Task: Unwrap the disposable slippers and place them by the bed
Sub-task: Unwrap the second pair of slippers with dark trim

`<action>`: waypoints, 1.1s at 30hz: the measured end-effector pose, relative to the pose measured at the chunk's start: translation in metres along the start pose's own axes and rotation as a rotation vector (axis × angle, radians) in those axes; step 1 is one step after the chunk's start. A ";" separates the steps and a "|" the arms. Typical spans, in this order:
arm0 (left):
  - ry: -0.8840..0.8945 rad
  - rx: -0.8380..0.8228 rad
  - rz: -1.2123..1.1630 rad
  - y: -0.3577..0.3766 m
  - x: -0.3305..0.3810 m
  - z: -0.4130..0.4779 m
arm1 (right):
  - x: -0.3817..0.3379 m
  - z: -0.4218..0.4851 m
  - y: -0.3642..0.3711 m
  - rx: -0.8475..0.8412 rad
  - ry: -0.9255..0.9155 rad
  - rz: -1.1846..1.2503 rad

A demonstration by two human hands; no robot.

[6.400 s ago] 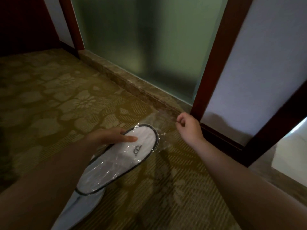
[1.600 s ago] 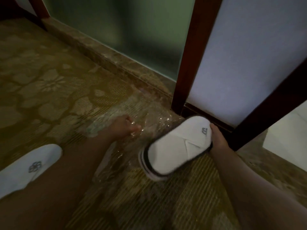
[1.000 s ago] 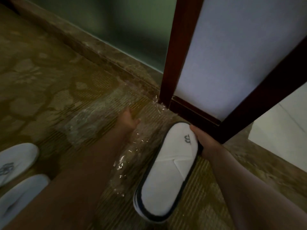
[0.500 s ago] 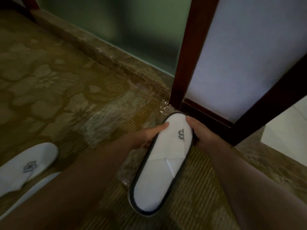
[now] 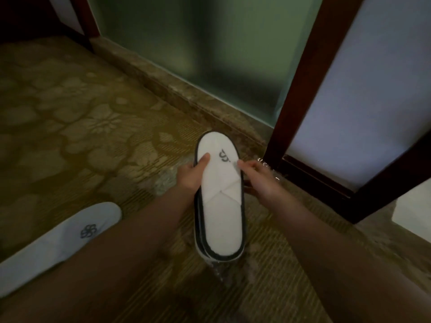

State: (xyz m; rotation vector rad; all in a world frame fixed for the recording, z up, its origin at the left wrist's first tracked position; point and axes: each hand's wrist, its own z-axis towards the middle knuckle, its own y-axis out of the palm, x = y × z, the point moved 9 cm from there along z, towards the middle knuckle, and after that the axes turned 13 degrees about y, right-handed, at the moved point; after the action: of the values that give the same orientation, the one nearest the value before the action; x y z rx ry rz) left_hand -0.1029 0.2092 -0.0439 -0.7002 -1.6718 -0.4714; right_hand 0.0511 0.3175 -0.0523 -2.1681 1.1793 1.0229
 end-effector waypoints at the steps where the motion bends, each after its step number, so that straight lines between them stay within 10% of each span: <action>1: 0.013 0.038 0.019 -0.010 0.003 0.000 | 0.002 -0.002 0.015 -0.053 0.009 -0.020; 33: -0.030 0.256 0.366 -0.172 -0.077 -0.022 | 0.084 -0.031 0.141 -0.001 0.334 0.063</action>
State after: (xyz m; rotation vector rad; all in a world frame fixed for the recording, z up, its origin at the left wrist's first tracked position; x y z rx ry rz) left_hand -0.1933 0.0535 -0.1031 -0.8024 -1.5517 0.0128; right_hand -0.0269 0.1803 -0.1068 -2.3797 1.4009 0.7006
